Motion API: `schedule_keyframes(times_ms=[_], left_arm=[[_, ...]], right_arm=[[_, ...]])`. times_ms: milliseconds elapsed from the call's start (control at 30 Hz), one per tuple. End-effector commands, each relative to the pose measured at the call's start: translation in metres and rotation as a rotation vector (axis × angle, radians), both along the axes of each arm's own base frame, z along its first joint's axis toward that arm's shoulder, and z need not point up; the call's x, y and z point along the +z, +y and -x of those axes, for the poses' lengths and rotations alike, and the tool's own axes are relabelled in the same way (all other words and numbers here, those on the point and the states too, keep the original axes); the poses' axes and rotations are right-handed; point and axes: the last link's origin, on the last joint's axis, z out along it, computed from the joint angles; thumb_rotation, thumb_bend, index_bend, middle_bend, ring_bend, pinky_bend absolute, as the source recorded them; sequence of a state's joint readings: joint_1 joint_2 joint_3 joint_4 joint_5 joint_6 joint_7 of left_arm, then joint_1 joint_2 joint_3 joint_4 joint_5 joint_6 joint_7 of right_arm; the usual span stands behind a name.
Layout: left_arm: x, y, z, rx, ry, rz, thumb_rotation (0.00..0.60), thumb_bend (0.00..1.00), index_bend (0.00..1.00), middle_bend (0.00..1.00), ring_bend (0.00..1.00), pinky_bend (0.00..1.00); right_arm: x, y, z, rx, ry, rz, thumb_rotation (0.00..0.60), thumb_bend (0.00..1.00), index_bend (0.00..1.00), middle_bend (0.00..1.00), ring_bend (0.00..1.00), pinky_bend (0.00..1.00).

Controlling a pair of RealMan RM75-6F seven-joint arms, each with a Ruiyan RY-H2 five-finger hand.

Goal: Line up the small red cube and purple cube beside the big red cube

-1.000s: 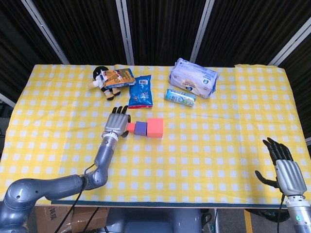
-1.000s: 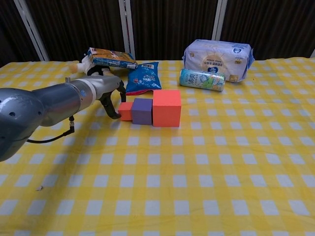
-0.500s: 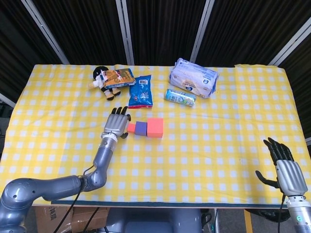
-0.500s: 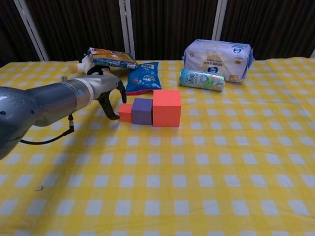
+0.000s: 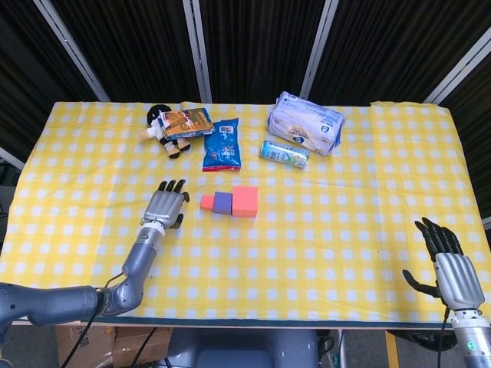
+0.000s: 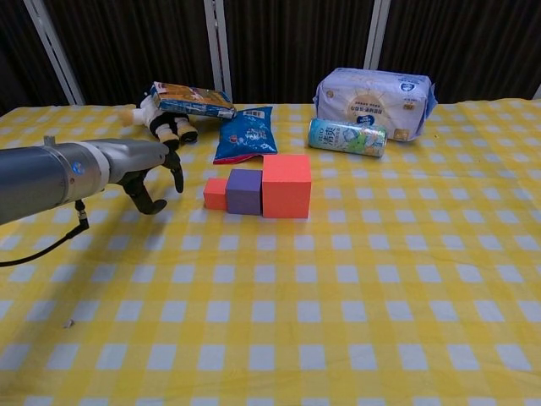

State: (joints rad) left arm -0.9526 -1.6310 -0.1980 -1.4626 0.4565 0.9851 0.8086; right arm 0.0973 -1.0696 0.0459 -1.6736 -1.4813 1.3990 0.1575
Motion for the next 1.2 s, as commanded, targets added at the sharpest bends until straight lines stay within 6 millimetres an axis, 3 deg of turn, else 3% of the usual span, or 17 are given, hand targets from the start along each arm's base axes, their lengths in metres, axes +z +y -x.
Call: schedule_keyframes(times_ms=[33,767,1200], left_arm=[[-0.002,-0.002,-0.001,-0.003,0.001,0.005,0.600,0.53,0.28,0.00,0.00,0.00],[-0.030,-0.004,-0.024,-0.020,-0.057,0.018,0.600,0.52,0.28,0.00,0.00,0.00],[-0.028,-0.007,-0.027,-0.035,-0.050,0.027,0.600,0.53,0.28,0.00,0.00,0.00]], right_arm=[[0.000,0.000,0.000,0.001,0.001,0.001,0.600,0.34,0.00,0.00,0.00,0.00],[0.000,0.000,0.000,0.004,-0.003,-0.005,0.600,0.34,0.00,0.00,0.00,0.00],[0.001,0.001,0.000,0.005,-0.001,-0.005,0.600,0.34,0.00,0.00,0.00,0.00]])
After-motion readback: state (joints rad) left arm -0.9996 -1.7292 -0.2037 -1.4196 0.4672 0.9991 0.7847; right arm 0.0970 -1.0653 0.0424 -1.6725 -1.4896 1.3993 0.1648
